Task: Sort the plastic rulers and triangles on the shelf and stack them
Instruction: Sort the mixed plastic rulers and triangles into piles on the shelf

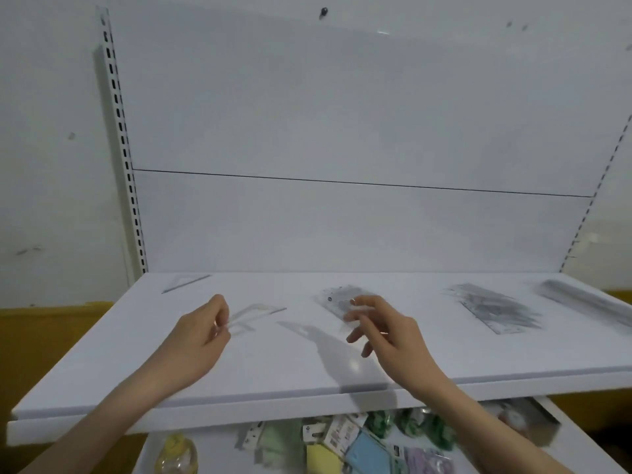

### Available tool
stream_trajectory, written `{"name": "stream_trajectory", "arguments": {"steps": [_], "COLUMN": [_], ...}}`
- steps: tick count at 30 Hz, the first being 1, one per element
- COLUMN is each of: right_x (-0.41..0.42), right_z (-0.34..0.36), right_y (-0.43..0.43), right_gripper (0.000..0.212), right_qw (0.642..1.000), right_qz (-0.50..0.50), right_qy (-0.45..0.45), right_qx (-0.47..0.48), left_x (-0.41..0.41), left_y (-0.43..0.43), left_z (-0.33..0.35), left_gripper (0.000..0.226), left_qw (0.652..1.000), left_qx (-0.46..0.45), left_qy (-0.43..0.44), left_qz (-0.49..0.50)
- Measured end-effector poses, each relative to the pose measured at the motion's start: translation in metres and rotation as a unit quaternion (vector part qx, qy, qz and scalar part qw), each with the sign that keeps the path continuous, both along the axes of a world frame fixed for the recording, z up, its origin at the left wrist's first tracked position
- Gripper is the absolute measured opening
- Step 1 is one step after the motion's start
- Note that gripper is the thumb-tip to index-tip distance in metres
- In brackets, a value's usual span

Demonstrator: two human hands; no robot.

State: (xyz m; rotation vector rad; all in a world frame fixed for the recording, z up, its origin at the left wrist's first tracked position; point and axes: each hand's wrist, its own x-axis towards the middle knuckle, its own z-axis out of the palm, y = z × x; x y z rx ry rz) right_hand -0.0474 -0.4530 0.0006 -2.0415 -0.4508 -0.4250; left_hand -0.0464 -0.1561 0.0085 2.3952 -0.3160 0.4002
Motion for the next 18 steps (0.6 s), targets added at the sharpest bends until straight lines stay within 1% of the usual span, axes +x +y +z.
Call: {"name": "stream_trajectory", "arguments": {"steps": [1, 3, 4, 6, 7, 9, 10, 11, 12, 14, 16, 18], "right_x": [0.004, 0.02, 0.03, 0.053, 0.065, 0.091, 0.104, 0.115, 0.125, 0.139, 0.145, 0.146], "right_z": [-0.001, -0.001, 0.001, 0.005, 0.005, 0.0, -0.004, -0.008, -0.011, -0.016, -0.019, -0.022], "right_y": [-0.01, -0.031, -0.039, -0.047, -0.047, -0.041, -0.037, -0.033, -0.03, -0.026, -0.023, -0.021], "right_gripper": [0.023, 0.026, 0.027, 0.031, 0.034, 0.043, 0.047, 0.048, 0.047, 0.04, 0.027, 0.023], "right_qw": [0.998, 0.984, 0.976, 0.966, 0.962, 0.95, 0.938, 0.924, 0.91, 0.892, 0.877, 0.867], "right_qz": [-0.032, -0.114, -0.15, -0.195, -0.198, -0.169, -0.151, -0.14, -0.136, -0.127, -0.112, -0.114], "right_qy": [-0.028, -0.091, -0.105, -0.096, -0.082, -0.057, -0.043, -0.028, -0.009, 0.03, 0.067, 0.088], "right_qx": [-0.035, -0.098, -0.115, -0.142, -0.169, -0.257, -0.308, -0.356, -0.391, -0.432, -0.462, -0.477], "left_x": [0.003, 0.01, 0.012, 0.016, 0.018, 0.022, 0.024, 0.026, 0.028, 0.03, 0.031, 0.034], "left_y": [-0.004, -0.011, -0.013, -0.019, -0.02, -0.017, -0.014, -0.009, -0.004, 0.006, 0.016, 0.024], "left_z": [0.001, 0.0, -0.001, -0.004, -0.007, -0.012, -0.014, -0.015, -0.015, -0.012, -0.011, -0.013], "left_gripper": [0.021, 0.027, 0.029, 0.032, 0.032, 0.037, 0.04, 0.038, 0.034, 0.027, 0.027, 0.029], "left_qw": [1.0, 0.999, 0.999, 0.998, 0.998, 0.997, 0.996, 0.995, 0.994, 0.994, 0.993, 0.994], "left_qx": [-0.011, -0.03, -0.037, -0.049, -0.051, -0.053, -0.06, -0.068, -0.072, -0.063, -0.058, -0.05], "left_qy": [-0.002, -0.014, -0.021, -0.035, -0.041, -0.055, -0.06, -0.068, -0.077, -0.094, -0.1, -0.098], "left_qz": [0.0, 0.008, 0.012, 0.014, 0.015, 0.015, 0.011, 0.005, 0.001, -0.001, 0.0, 0.008]}}
